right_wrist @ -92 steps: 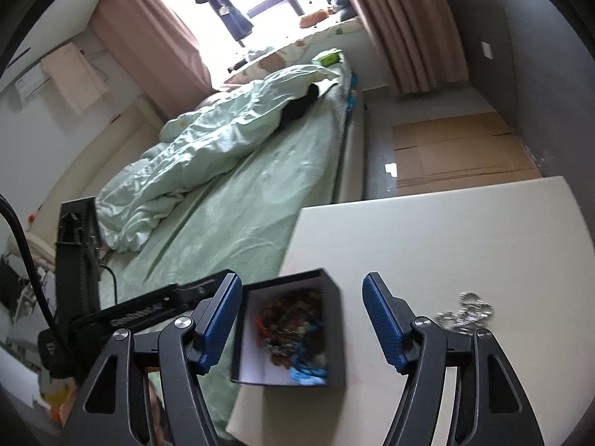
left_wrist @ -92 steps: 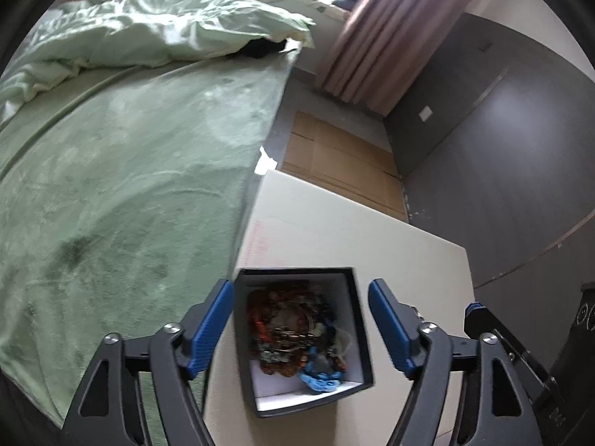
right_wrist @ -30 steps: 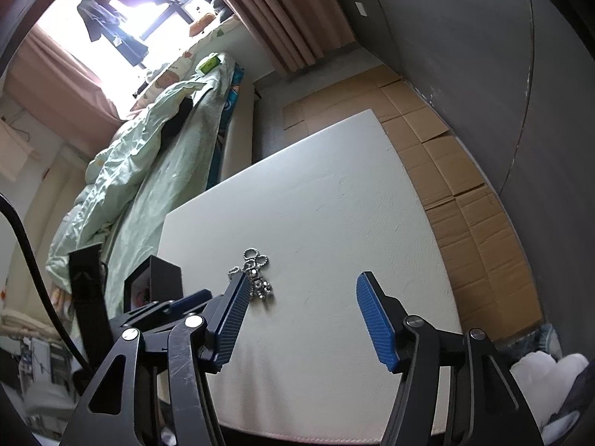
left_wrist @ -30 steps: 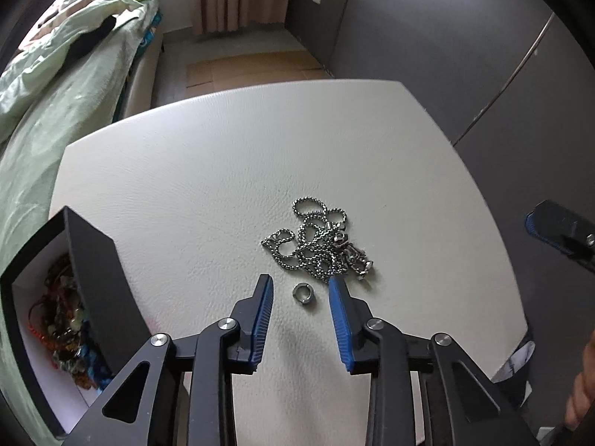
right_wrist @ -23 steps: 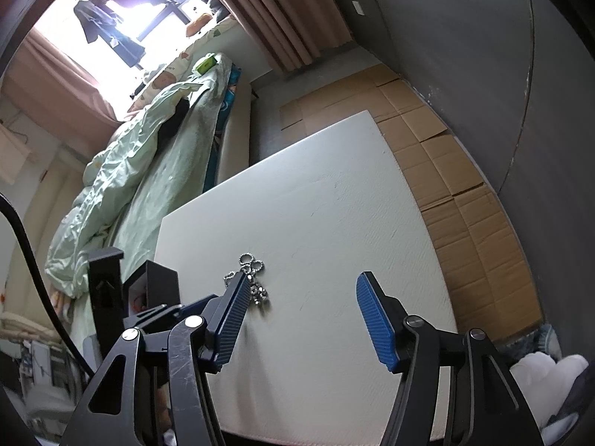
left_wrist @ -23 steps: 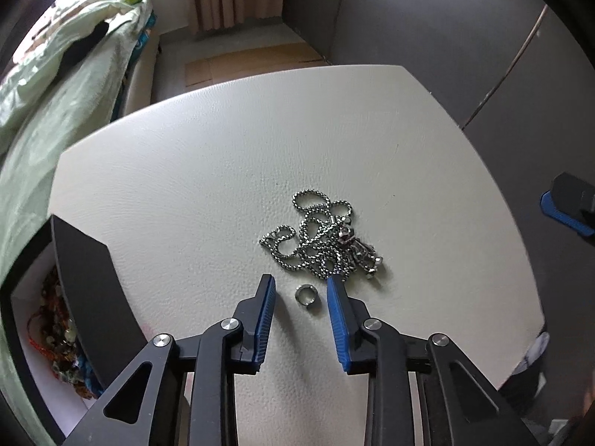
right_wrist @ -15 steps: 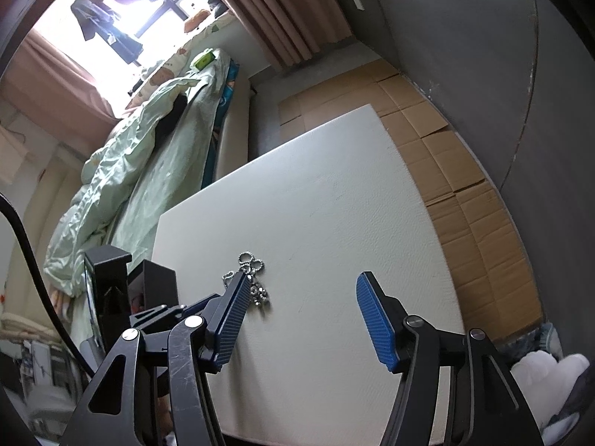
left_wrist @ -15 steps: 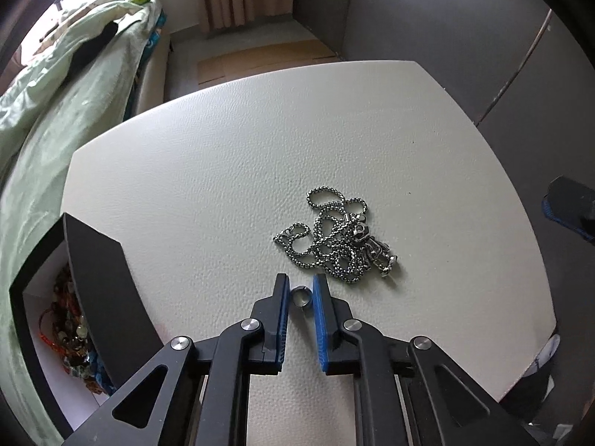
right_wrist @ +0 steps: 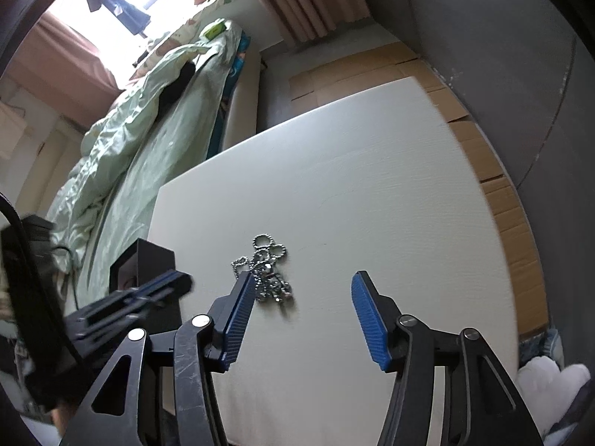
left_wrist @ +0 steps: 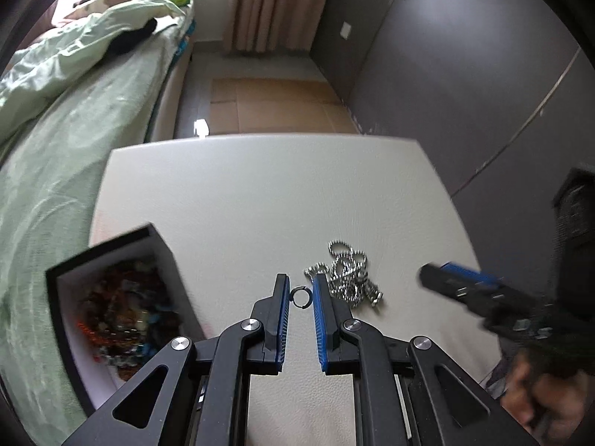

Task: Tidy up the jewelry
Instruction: 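Drop silver ring into box with left tool while right grasps silver chain, then lift silver chain necklace with right tool and lower it into box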

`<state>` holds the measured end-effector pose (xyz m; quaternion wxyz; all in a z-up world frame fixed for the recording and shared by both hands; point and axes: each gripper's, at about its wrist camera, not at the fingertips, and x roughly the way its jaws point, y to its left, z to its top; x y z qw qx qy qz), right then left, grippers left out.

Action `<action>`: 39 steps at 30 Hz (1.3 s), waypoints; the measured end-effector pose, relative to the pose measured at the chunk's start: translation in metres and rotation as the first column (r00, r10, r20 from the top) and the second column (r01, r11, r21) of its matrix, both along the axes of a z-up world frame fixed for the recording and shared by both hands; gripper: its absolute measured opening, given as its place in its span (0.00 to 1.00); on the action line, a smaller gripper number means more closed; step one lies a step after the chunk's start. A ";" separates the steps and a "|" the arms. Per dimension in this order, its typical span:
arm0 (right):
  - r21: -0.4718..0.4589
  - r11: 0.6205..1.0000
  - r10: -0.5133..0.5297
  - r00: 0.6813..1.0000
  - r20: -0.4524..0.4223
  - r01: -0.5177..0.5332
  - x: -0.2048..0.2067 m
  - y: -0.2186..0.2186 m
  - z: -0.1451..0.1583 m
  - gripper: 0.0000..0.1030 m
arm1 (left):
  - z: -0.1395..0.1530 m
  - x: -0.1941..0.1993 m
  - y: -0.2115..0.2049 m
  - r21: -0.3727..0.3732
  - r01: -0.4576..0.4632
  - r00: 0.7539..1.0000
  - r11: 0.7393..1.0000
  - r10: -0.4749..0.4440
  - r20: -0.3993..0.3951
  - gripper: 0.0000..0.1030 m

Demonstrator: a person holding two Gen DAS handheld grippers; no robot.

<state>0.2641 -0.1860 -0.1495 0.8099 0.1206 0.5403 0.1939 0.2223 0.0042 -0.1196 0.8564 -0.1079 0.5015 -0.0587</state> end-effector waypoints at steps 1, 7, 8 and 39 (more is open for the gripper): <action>-0.004 1.000 0.005 1.000 -0.003 -0.005 0.001 0.003 -0.002 0.54 | 0.003 -0.001 0.004 -0.005 -0.007 1.000 1.000 0.007 0.008 0.13; -0.040 0.998 0.042 0.999 -0.019 -0.043 0.007 0.025 -0.011 0.54 | 0.015 -0.001 0.027 -0.036 -0.042 0.998 0.998 0.044 0.035 0.13; -0.047 0.998 0.048 0.999 -0.020 -0.049 0.008 0.029 -0.012 0.54 | 0.016 -0.001 0.032 -0.043 -0.052 0.998 0.998 0.053 0.037 0.13; -0.138 0.974 0.202 0.966 0.159 -0.181 -0.015 0.092 0.025 0.20 | 0.013 -0.029 0.130 -0.121 -0.265 0.964 0.957 0.259 -0.065 0.52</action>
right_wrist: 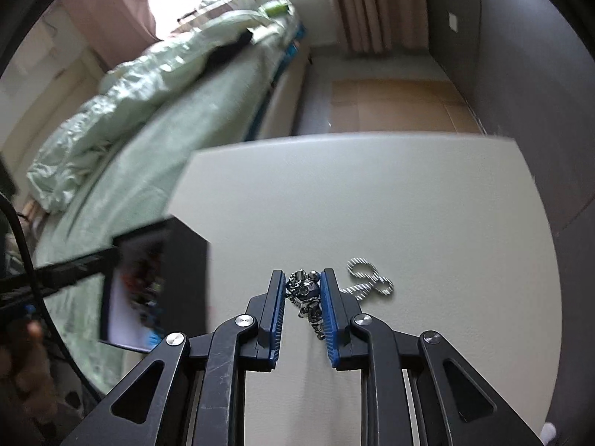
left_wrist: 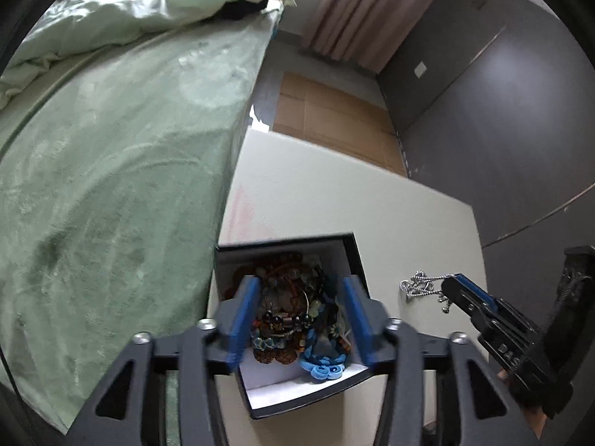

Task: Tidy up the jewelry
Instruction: 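Lift silver chain necklace with right tool and lower it into box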

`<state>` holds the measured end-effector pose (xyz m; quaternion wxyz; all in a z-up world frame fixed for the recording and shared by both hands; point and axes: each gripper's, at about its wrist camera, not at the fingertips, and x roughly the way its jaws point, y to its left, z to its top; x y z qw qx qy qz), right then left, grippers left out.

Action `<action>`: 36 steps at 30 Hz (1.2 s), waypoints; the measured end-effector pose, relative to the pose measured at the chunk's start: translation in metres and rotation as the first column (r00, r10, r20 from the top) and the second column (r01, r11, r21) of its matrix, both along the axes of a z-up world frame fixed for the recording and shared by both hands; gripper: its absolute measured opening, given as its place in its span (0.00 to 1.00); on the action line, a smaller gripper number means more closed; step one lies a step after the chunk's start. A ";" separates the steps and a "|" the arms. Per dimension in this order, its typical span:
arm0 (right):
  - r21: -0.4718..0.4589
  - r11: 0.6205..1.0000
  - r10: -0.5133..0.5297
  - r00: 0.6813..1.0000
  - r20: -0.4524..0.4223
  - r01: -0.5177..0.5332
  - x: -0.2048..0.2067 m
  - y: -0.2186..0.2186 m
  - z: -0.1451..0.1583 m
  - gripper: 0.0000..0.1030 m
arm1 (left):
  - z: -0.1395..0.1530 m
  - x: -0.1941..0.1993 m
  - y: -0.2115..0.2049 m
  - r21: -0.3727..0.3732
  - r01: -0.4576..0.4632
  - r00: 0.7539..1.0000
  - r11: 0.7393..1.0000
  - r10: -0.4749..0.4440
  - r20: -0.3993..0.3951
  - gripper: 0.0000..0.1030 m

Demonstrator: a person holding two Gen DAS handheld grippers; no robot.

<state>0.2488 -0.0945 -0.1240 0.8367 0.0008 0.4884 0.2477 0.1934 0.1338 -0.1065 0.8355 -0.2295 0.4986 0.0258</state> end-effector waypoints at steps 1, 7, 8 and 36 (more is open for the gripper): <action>0.015 1.000 0.005 1.000 0.018 -0.005 -0.003 0.002 0.008 0.20 | 0.003 -0.002 0.001 0.001 -0.006 1.000 1.000 0.006 0.013 0.55; 0.082 0.996 0.016 0.994 0.108 -0.025 -0.012 0.015 0.046 0.20 | 0.009 -0.008 0.017 -0.035 -0.047 0.998 0.998 0.049 0.038 0.57; 0.092 0.995 0.016 0.992 0.121 -0.028 -0.014 0.017 0.052 0.20 | 0.010 -0.009 0.021 -0.045 -0.057 0.997 0.997 0.058 0.043 0.57; 0.147 0.966 0.129 0.890 0.438 -0.213 -0.068 0.089 0.221 0.20 | 0.023 -0.023 0.064 -0.172 -0.164 0.976 0.971 0.185 0.112 0.57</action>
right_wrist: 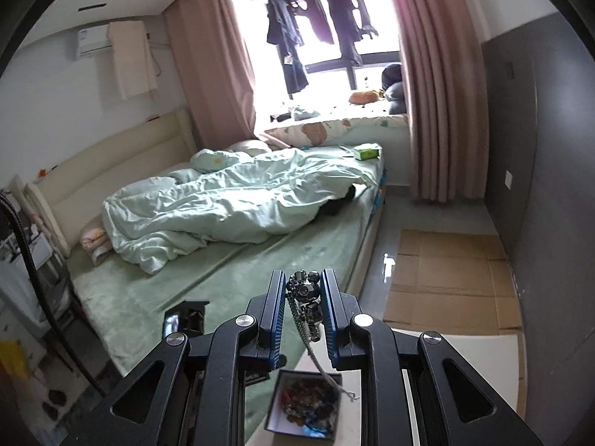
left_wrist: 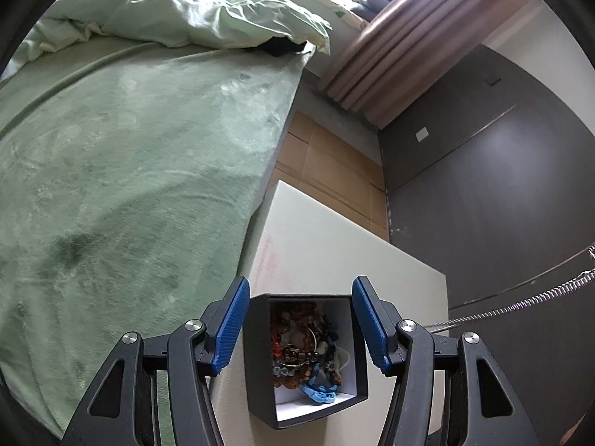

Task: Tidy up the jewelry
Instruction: 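Lift silver chain necklace with right tool and lower it into box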

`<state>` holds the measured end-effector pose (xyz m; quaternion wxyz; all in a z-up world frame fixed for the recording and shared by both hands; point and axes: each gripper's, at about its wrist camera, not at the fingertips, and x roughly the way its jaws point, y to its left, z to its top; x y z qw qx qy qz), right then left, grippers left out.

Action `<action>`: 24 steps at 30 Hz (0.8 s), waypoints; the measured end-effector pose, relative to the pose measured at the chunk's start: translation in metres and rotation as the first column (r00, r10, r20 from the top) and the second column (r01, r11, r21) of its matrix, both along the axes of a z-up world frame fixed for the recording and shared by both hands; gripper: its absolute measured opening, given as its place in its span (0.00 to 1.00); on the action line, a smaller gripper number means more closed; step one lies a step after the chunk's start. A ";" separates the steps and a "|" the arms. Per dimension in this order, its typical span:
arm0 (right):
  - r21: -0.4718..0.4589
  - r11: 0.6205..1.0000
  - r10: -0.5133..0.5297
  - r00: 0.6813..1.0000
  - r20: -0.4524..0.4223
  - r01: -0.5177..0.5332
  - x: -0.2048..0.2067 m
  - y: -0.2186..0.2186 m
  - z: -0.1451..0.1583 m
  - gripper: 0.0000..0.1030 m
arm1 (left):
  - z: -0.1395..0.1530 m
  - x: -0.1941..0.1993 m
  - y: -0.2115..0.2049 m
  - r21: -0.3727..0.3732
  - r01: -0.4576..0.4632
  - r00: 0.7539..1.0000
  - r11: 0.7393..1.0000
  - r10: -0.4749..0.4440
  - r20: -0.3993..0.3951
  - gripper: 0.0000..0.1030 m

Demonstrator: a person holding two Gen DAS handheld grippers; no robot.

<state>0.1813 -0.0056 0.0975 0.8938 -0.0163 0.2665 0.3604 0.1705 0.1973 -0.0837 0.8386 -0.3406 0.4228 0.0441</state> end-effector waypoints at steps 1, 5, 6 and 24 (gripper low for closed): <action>-0.002 1.000 0.004 1.000 -0.001 -0.004 0.000 0.003 -0.001 0.20 | 0.000 -0.001 0.003 -0.003 -0.006 1.000 1.000 0.006 0.000 0.57; -0.016 1.000 0.015 0.999 -0.028 -0.015 0.004 0.015 -0.018 0.20 | 0.000 -0.006 0.015 -0.018 -0.032 0.999 0.999 0.032 0.003 0.57; -0.019 1.000 0.017 0.999 -0.043 -0.018 0.006 0.018 -0.025 0.20 | 0.000 -0.007 0.017 -0.022 -0.037 0.999 0.999 0.037 0.005 0.57; -0.020 0.998 0.058 0.974 -0.220 -0.064 0.023 0.037 -0.114 0.20 | -0.005 -0.015 0.040 -0.069 -0.101 0.995 0.993 0.101 -0.001 0.57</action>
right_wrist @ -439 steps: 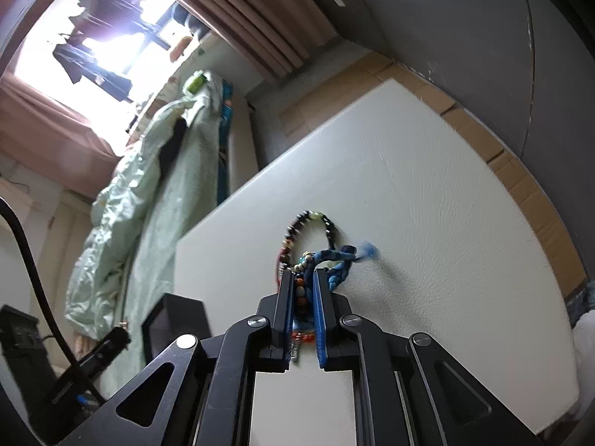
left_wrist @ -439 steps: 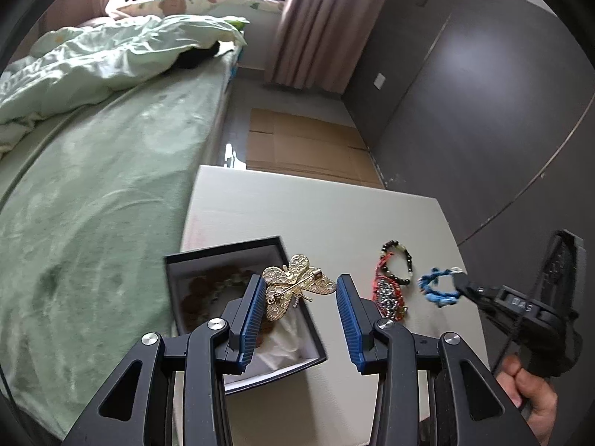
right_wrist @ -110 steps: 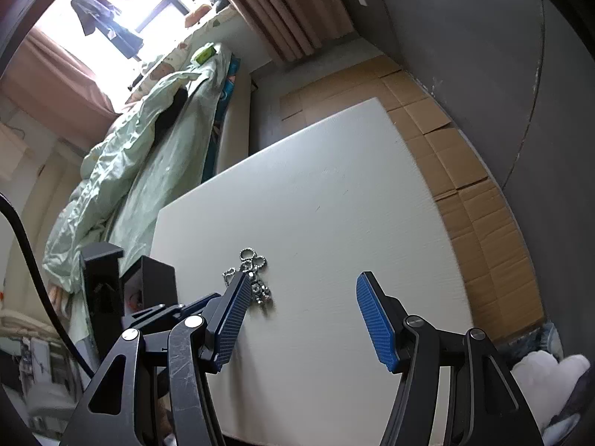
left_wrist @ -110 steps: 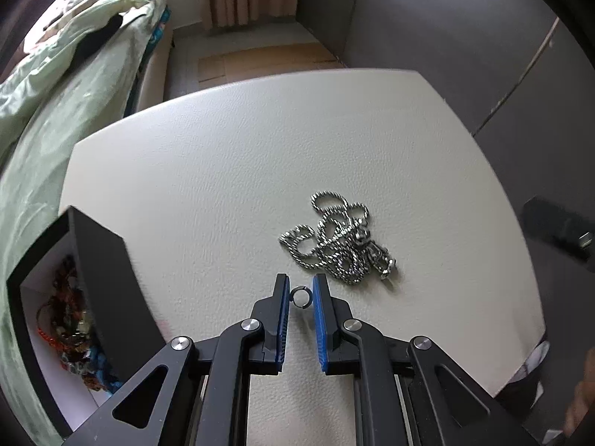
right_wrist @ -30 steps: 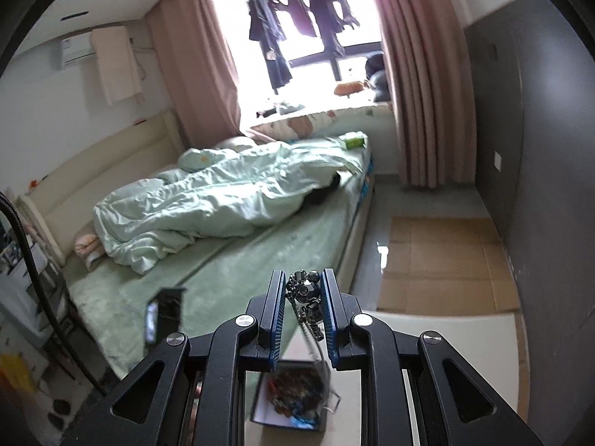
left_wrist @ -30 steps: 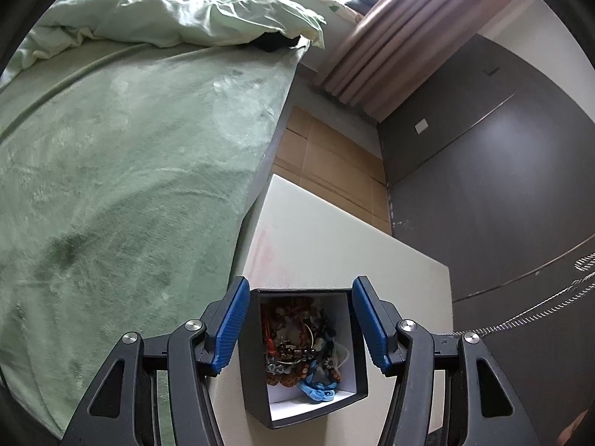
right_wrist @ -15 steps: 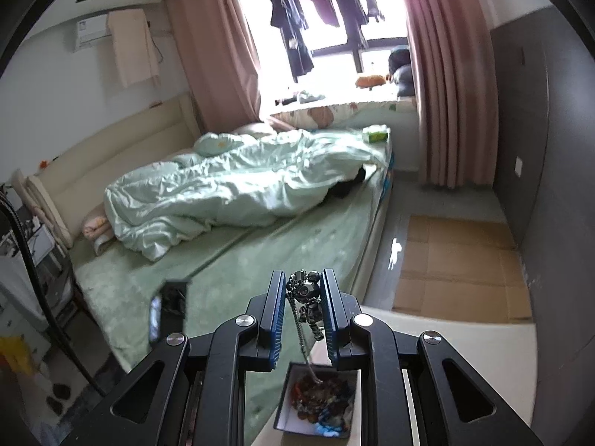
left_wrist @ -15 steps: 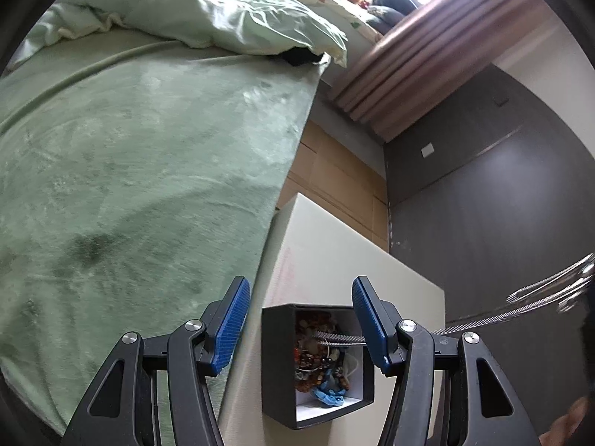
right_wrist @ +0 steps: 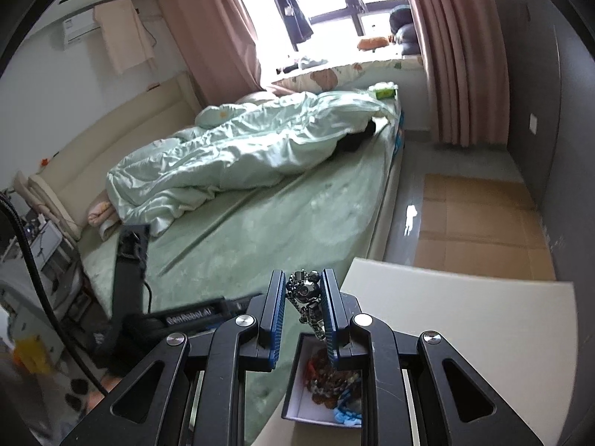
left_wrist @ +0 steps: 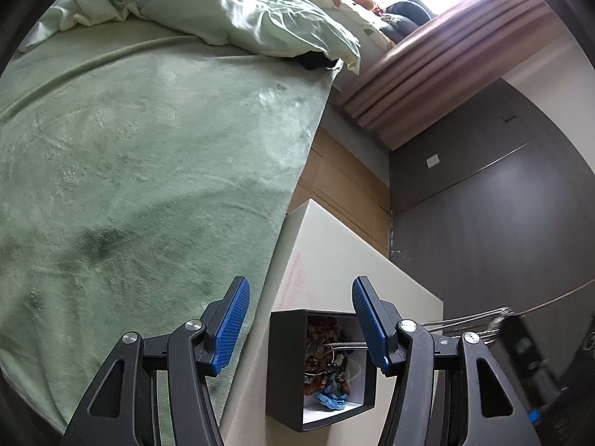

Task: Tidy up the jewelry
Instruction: 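Lift silver chain necklace with right tool and lower it into box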

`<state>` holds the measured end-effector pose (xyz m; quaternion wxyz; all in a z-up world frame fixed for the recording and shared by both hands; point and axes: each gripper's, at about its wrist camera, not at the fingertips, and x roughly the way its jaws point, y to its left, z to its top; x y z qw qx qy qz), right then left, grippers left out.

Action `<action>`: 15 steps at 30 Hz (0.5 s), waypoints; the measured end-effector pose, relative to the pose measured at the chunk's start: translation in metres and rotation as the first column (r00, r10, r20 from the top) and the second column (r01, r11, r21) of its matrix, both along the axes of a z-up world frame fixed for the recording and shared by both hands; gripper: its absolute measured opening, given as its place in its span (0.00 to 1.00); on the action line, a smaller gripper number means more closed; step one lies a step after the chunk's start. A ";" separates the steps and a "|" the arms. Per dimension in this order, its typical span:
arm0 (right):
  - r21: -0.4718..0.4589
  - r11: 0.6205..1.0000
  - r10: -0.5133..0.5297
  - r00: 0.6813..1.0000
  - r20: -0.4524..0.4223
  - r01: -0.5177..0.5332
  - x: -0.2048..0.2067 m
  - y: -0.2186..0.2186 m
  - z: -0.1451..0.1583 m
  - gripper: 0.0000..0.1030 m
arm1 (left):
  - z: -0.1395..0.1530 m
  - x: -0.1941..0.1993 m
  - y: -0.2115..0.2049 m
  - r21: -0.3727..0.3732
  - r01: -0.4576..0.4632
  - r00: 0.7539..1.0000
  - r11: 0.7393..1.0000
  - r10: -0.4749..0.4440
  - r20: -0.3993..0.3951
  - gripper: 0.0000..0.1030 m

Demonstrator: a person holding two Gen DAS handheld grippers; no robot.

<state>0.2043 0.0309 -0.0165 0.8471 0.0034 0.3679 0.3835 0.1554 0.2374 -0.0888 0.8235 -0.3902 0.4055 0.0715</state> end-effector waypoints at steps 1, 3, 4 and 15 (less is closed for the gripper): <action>0.002 1.000 0.004 1.000 -0.015 -0.004 0.001 0.000 -0.007 0.20 | -0.001 0.000 0.000 0.003 -0.001 1.000 1.000 0.001 -0.003 0.57; 0.001 1.000 0.008 0.999 -0.037 -0.008 0.003 0.001 -0.018 0.20 | -0.001 0.000 0.000 0.005 -0.009 1.000 1.000 0.009 -0.010 0.57; -0.001 1.000 0.008 0.999 -0.048 -0.008 0.005 0.001 -0.024 0.20 | -0.002 0.000 0.001 0.007 -0.011 1.000 1.000 0.011 -0.011 0.57; -0.028 0.999 0.015 0.978 -0.206 -0.022 0.020 0.012 -0.084 0.20 | -0.005 -0.001 0.006 -0.015 -0.015 1.000 1.000 0.015 -0.012 0.57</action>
